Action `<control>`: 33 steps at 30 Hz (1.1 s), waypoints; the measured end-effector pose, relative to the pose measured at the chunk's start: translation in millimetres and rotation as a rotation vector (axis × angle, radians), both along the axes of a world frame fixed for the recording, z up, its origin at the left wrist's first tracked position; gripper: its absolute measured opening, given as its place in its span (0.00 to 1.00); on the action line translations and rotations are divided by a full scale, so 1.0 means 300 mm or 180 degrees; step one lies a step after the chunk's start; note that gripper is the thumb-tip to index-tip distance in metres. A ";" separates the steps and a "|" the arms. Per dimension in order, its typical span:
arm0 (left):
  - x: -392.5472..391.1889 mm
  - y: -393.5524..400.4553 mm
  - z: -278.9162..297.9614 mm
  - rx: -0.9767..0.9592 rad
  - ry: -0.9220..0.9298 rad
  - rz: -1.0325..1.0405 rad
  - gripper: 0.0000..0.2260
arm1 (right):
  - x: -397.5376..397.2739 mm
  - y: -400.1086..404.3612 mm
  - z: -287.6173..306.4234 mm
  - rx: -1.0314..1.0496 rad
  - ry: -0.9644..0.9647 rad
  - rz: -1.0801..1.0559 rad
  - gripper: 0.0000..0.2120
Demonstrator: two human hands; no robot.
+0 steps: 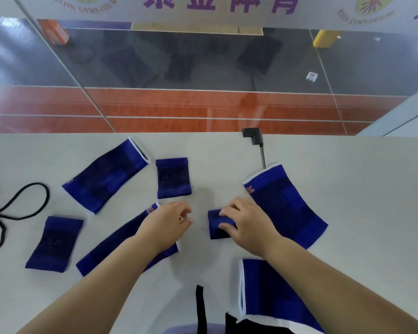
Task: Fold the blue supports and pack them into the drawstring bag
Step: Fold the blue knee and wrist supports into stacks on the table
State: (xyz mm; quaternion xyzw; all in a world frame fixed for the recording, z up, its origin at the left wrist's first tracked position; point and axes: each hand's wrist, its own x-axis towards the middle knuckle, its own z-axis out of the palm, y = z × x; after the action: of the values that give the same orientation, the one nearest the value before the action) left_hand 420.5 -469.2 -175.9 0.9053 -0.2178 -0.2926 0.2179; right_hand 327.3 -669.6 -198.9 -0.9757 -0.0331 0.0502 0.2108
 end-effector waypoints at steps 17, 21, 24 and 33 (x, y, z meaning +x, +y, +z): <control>0.185 0.048 -0.095 0.0123 -0.0345 -0.0383 0.16 | 0.266 0.033 -0.014 -0.0611 0.0140 -0.0204 0.11; 0.205 0.068 -0.113 0.0091 -0.0413 -0.0424 0.16 | 0.368 -0.009 -0.002 -0.0726 0.0363 -0.0498 0.15; 0.205 0.078 -0.117 0.0066 -0.0407 -0.0452 0.17 | 0.401 -0.042 0.005 -0.0840 0.0443 -0.0643 0.16; 0.181 0.136 -0.086 -0.0459 -0.0643 -0.0054 0.11 | 0.399 0.014 0.070 -0.0678 0.0151 -0.0722 0.13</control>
State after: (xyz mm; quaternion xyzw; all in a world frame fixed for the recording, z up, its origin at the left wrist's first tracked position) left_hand 474.9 -428.3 -201.8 0.9102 -0.2667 -0.1853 0.2569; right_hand 447.1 -665.4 -177.8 -0.9885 0.0878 0.0524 0.1112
